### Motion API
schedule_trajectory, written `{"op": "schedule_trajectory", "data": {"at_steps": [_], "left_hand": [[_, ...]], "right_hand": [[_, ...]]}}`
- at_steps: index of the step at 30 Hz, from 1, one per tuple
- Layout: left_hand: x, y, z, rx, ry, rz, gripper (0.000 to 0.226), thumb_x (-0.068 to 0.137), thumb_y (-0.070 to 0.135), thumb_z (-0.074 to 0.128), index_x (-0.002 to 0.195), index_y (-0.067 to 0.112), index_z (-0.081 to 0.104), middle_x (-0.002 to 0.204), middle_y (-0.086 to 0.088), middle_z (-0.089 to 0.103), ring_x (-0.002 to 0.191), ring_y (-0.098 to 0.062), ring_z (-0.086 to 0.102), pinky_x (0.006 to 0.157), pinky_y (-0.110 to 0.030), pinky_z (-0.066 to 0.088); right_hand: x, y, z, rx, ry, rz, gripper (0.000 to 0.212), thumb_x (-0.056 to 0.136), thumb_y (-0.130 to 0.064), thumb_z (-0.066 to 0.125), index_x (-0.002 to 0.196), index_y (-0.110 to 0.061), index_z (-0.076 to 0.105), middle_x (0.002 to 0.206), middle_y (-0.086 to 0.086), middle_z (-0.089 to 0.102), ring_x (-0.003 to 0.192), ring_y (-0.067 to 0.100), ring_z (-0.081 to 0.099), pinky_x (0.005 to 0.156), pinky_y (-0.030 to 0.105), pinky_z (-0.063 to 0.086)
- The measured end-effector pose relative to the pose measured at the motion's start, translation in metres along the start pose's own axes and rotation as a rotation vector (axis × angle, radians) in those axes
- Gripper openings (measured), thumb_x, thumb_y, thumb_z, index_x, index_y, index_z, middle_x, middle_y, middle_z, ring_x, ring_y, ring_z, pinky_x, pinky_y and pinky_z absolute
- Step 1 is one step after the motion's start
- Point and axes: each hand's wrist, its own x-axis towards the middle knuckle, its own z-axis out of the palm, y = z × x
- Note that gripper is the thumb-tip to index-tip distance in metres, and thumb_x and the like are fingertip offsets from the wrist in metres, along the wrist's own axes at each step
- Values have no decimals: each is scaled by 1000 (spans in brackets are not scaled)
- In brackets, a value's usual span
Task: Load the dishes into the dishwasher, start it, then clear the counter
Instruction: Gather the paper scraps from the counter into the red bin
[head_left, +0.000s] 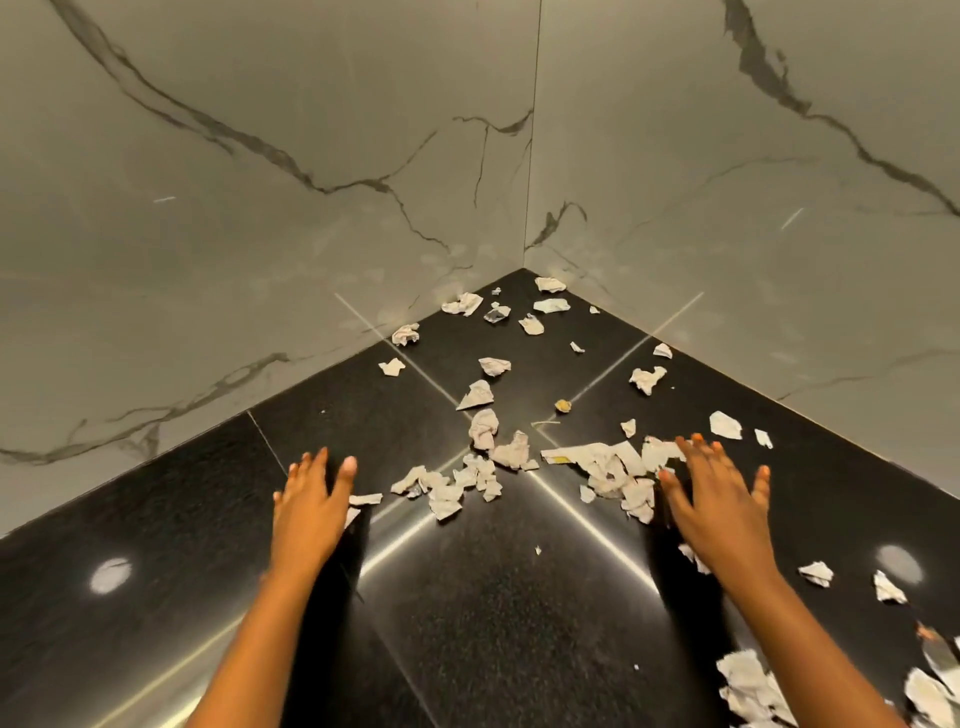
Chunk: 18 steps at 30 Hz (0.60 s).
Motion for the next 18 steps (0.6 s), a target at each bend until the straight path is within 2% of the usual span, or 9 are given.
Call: {"op": "schedule_trajectory", "data": {"at_steps": [4, 7, 9, 11, 12, 14, 16, 18], "left_hand": [[-45, 29, 42, 172, -13, 150, 84, 85, 72, 1, 151, 21, 9, 159, -1, -1, 147, -17, -2, 117, -39, -1], [-47, 80, 74, 208, -93, 316, 97, 75, 78, -12, 152, 21, 9, 159, 1, 3, 147, -17, 0, 117, -39, 1], [-51, 110, 89, 191, -214, 481, 89, 81, 77, 1, 152, 24, 11, 159, 4, 7, 147, -13, 1, 117, -37, -1], [-54, 127, 91, 20, -345, 584, 67, 93, 64, 23, 150, 29, 21, 158, 6, 18, 146, -9, 8, 116, -33, -2], [-51, 127, 91, -120, -348, 573, 61, 94, 59, 31, 147, 28, 29, 155, 5, 27, 144, -10, 16, 114, -31, 0], [-34, 116, 84, -357, -171, 464, 61, 92, 57, 40, 141, 21, 42, 148, -1, 39, 142, -15, 24, 114, -32, 3], [-4, 99, 74, -388, 71, 296, 60, 92, 52, 44, 141, 17, 42, 152, -8, 31, 144, -22, 20, 117, -39, 8], [26, 94, 67, -338, 150, 132, 57, 97, 44, 45, 147, 19, 32, 158, -9, 16, 146, -24, 10, 118, -42, 10]], "right_hand": [[-15, 28, 3, 81, -46, 103, 54, 96, -43, 39, 145, -23, 29, 154, 2, 26, 144, 18, 17, 114, 54, 2], [-24, 43, 8, 182, -46, 145, 52, 96, -40, 41, 144, -21, 33, 153, 3, 28, 144, 19, 18, 114, 55, 4], [-22, 53, 6, 252, -9, 165, 51, 97, -39, 42, 143, -20, 35, 153, 4, 30, 144, 19, 19, 114, 55, 5], [-13, 60, 1, 310, 8, 175, 51, 97, -38, 42, 143, -18, 34, 152, 5, 30, 143, 21, 21, 114, 53, 7], [-5, 64, 0, 341, 12, 173, 51, 97, -38, 42, 143, -18, 34, 152, 7, 31, 142, 23, 22, 115, 52, 10], [16, 72, -1, 357, 14, 166, 52, 96, -38, 44, 143, -17, 33, 152, 9, 29, 141, 26, 25, 115, 52, 14], [42, 79, 1, 316, 2, 172, 56, 96, -40, 44, 145, -17, 30, 155, 9, 23, 143, 26, 21, 114, 54, 12], [71, 81, 4, 261, -45, 190, 60, 96, -45, 40, 147, -19, 24, 157, 6, 16, 145, 22, 14, 115, 53, 6]]}}
